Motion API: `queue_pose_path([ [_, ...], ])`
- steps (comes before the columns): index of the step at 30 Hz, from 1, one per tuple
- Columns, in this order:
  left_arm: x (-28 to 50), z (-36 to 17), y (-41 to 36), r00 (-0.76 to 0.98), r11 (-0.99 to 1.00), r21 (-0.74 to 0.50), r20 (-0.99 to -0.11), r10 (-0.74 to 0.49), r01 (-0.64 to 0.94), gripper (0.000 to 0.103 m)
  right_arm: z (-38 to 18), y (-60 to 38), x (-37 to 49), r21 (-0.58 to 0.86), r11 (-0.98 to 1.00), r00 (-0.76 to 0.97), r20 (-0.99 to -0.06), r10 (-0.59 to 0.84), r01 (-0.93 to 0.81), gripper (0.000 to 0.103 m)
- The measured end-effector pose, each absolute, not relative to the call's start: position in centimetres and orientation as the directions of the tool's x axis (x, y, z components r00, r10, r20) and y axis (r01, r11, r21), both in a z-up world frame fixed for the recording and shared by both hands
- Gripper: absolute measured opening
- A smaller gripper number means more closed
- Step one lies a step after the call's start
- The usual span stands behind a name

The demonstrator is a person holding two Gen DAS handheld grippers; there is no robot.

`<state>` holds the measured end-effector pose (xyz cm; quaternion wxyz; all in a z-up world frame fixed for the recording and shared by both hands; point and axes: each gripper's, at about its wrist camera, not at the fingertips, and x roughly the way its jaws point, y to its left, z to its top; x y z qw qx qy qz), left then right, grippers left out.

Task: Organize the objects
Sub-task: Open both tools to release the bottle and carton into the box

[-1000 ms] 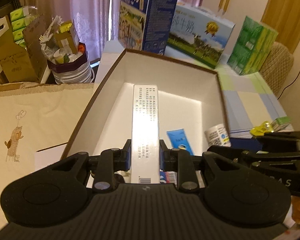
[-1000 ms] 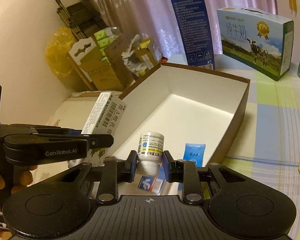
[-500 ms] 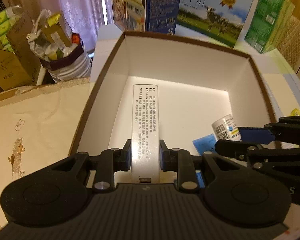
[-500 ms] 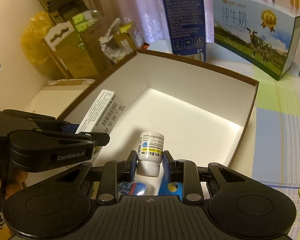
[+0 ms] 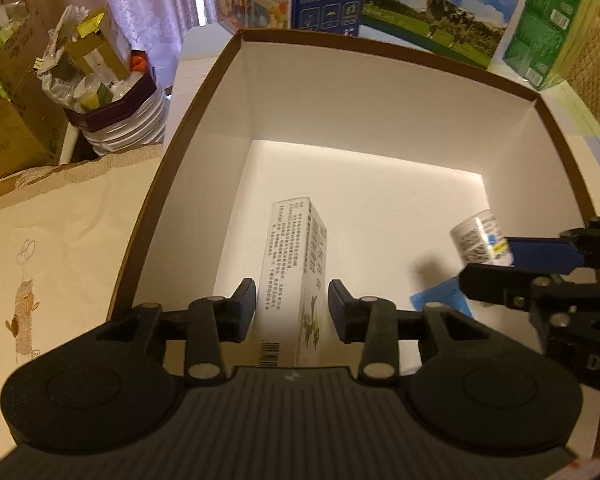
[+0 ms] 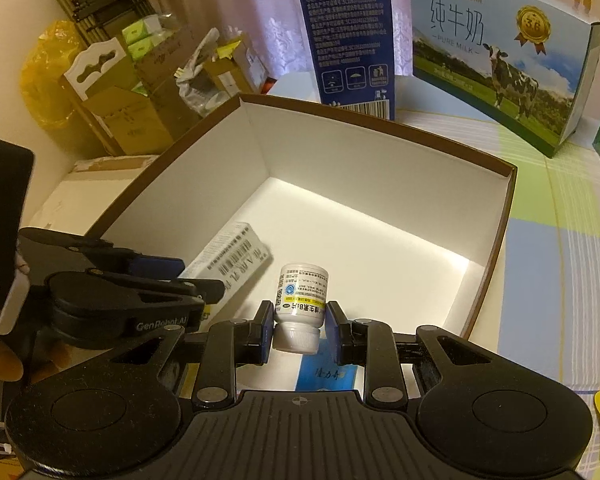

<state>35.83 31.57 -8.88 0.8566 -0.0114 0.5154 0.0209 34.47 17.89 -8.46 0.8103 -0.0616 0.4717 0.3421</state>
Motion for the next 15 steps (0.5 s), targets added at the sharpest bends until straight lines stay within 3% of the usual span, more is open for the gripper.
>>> queue_pose_path([
  [12, 34.9, -7.0, 31.3, 0.486, 0.999, -0.001, -0.874, 0.023, -0.048, 0.045, -8.4, 17.7, 35.1, 0.277, 0.758, 0.330, -0.774, 0.540, -0.590, 0.024],
  [13, 34.7, -6.7, 31.3, 0.491, 0.999, 0.001, -0.871, 0.025, -0.050, 0.047, -8.3, 17.7, 35.2, 0.290, 0.755, 0.328, -0.768, 0.550, -0.588, 0.026],
  [15, 34.4, -6.1, 31.2, 0.502, 0.999, 0.003, -0.865, 0.029, -0.052, 0.054, -8.0, 17.6, 35.3, 0.299, 0.754, 0.334, -0.759, 0.559, -0.584, 0.041],
])
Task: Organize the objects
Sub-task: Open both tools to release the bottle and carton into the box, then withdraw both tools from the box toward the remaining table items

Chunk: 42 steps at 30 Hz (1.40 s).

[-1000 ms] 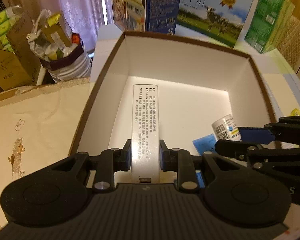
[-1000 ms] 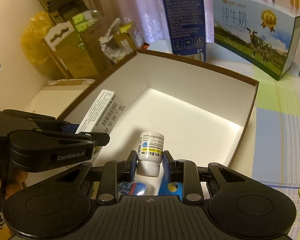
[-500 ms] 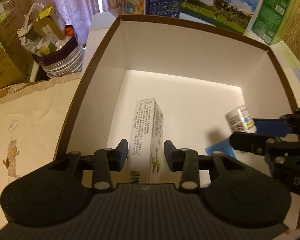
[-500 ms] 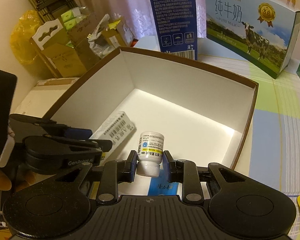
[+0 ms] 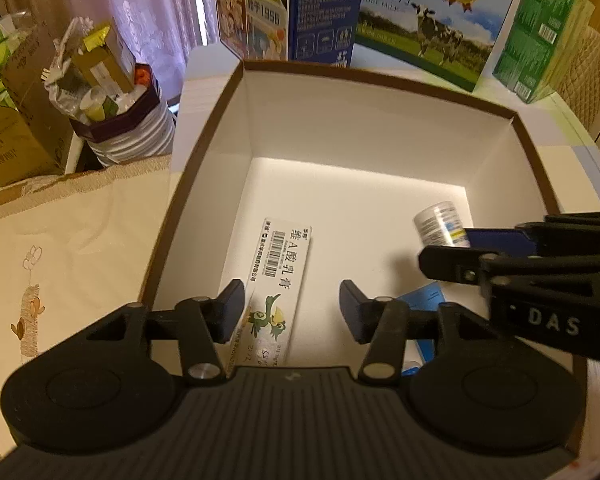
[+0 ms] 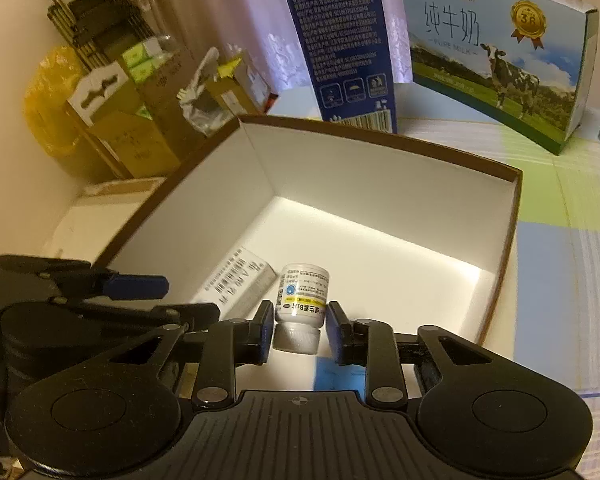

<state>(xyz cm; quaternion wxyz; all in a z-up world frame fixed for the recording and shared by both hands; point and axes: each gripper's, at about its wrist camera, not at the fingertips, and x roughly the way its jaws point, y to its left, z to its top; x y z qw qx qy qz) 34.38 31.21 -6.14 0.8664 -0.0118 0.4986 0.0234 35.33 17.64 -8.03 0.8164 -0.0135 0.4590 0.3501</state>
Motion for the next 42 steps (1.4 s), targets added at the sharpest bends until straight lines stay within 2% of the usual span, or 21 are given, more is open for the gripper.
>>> queue_pose_path([
  [1, 34.2, -5.9, 31.2, 0.505, 0.998, 0.014, -0.862, 0.043, -0.061, 0.057, -7.8, 17.5, 35.3, 0.296, 0.755, 0.346, -0.751, 0.562, -0.584, 0.050],
  [4, 33.6, -5.3, 31.5, 0.520, 0.997, 0.028, -0.852, 0.064, -0.077, 0.068, -7.0, 17.0, 35.0, 0.306, 0.742, 0.358, -0.726, 0.587, -0.596, 0.066],
  [9, 32.2, -3.9, 31.9, 0.541, 0.995, 0.016, -0.838, 0.064, -0.094, 0.075, -5.6, 15.9, 34.3, 0.318, 0.742, 0.378, -0.704, 0.601, -0.590, 0.075],
  [11, 31.8, -3.4, 31.8, 0.550, 0.995, 0.007, -0.833, 0.060, -0.098, 0.075, -5.1, 15.5, 33.9, 0.309, 0.744, 0.382, -0.705, 0.597, -0.593, 0.076],
  [13, 31.3, -2.9, 31.8, 0.556, 0.995, 0.000, -0.829, 0.058, -0.104, 0.082, -4.6, 14.9, 33.4, 0.301, 0.747, 0.389, -0.705, 0.593, -0.593, 0.076],
  [15, 30.7, -2.5, 31.5, 0.567, 0.994, -0.001, -0.821, 0.061, -0.109, 0.085, -4.2, 14.4, 32.9, 0.302, 0.748, 0.393, -0.702, 0.593, -0.591, 0.077],
  [42, 23.6, 1.5, 27.1, 0.621, 0.994, -0.031, -0.782, 0.040, -0.104, 0.086, -1.4, 8.2, 25.2, 0.273, 0.776, 0.416, -0.719, 0.557, -0.568, 0.080],
])
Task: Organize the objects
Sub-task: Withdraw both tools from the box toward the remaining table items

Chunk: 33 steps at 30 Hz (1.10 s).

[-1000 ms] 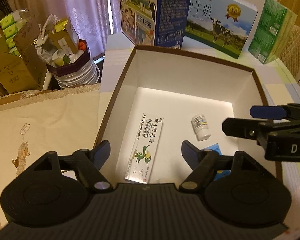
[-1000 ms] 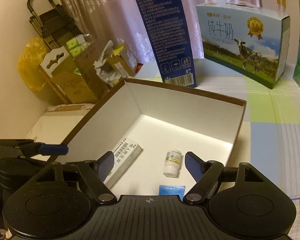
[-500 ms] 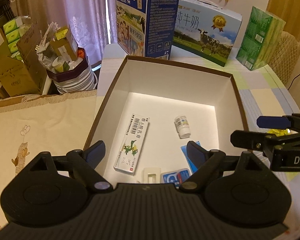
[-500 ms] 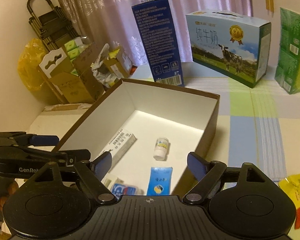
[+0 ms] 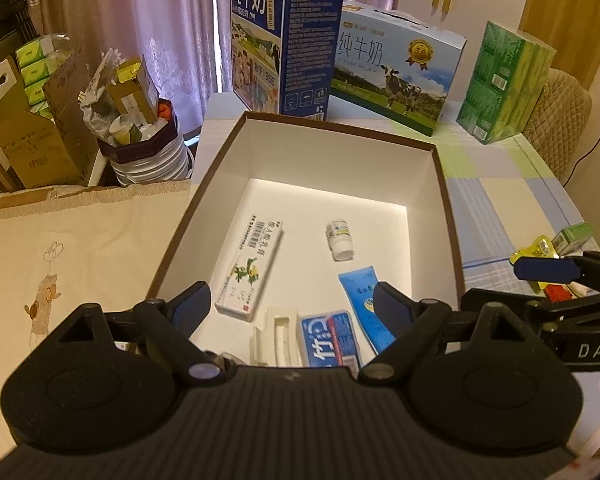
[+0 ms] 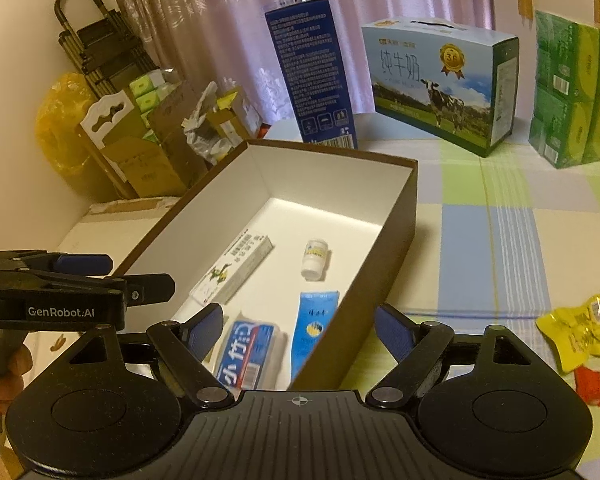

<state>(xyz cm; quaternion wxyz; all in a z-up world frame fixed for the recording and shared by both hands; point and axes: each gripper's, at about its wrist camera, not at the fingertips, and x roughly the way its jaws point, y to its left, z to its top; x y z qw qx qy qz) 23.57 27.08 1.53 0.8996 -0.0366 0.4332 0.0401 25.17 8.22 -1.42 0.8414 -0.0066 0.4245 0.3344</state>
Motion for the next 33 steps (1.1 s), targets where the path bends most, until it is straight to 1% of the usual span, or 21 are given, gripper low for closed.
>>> queue_pose_path([
  [16, 19.4, 1.4, 23.3, 0.598, 0.990, -0.089, -0.801, -0.008, -0.107, 0.086, -1.1, 4.5, 22.4, 0.282, 0.774, 0.390, -0.736, 0.554, -0.567, 0.080],
  [33, 17.4, 0.1, 18.8, 0.541, 0.989, -0.103, -0.841, -0.029, -0.106, 0.086, -2.4, -0.5, 21.2, 0.295, 0.790, 0.348, -0.775, 0.527, -0.538, 0.080],
])
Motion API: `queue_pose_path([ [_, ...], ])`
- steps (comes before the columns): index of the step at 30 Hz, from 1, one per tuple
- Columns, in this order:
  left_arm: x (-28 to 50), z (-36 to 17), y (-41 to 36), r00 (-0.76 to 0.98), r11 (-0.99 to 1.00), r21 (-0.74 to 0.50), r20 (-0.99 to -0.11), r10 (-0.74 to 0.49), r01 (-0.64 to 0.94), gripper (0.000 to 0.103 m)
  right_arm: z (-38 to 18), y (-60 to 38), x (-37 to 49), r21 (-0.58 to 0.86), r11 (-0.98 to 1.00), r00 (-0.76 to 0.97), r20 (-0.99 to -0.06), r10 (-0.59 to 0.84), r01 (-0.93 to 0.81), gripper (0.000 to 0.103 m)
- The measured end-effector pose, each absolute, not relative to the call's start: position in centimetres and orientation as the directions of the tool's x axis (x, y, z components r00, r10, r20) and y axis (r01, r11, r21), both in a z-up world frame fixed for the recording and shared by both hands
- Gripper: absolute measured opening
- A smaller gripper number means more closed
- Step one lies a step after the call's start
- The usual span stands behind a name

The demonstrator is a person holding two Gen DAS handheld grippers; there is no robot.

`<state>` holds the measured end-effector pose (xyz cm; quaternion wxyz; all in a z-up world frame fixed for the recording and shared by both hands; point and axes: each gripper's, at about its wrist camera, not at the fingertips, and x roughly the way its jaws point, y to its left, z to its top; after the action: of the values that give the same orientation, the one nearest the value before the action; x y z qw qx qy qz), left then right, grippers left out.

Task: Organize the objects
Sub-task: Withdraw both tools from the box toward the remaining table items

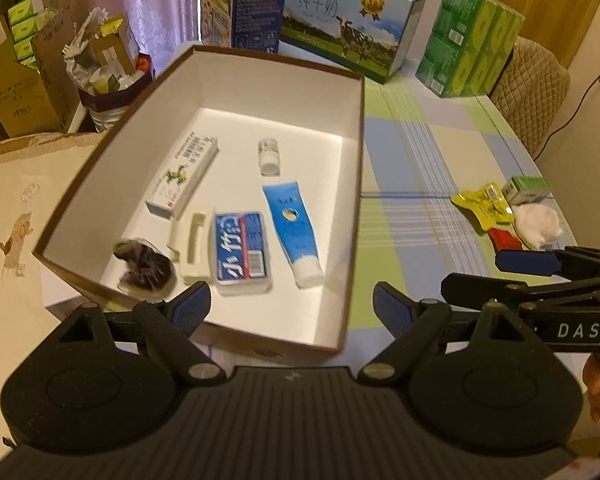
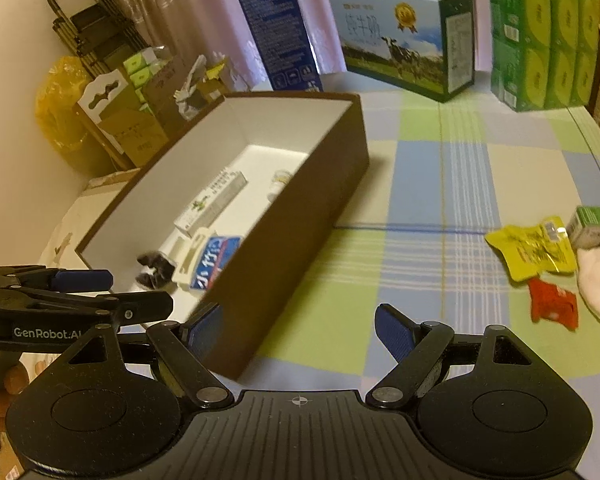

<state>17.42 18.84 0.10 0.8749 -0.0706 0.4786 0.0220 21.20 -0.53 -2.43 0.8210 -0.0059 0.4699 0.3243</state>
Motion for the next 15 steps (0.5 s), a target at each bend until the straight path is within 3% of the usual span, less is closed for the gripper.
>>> queue_pose_path([
  [15, 18.2, -1.2, 11.5, 0.496, 0.991, -0.131, -0.861, -0.108, -0.013, 0.086, -4.3, -8.1, 21.1, 0.283, 0.857, 0.342, -0.828, 0.445, -0.430, 0.080],
])
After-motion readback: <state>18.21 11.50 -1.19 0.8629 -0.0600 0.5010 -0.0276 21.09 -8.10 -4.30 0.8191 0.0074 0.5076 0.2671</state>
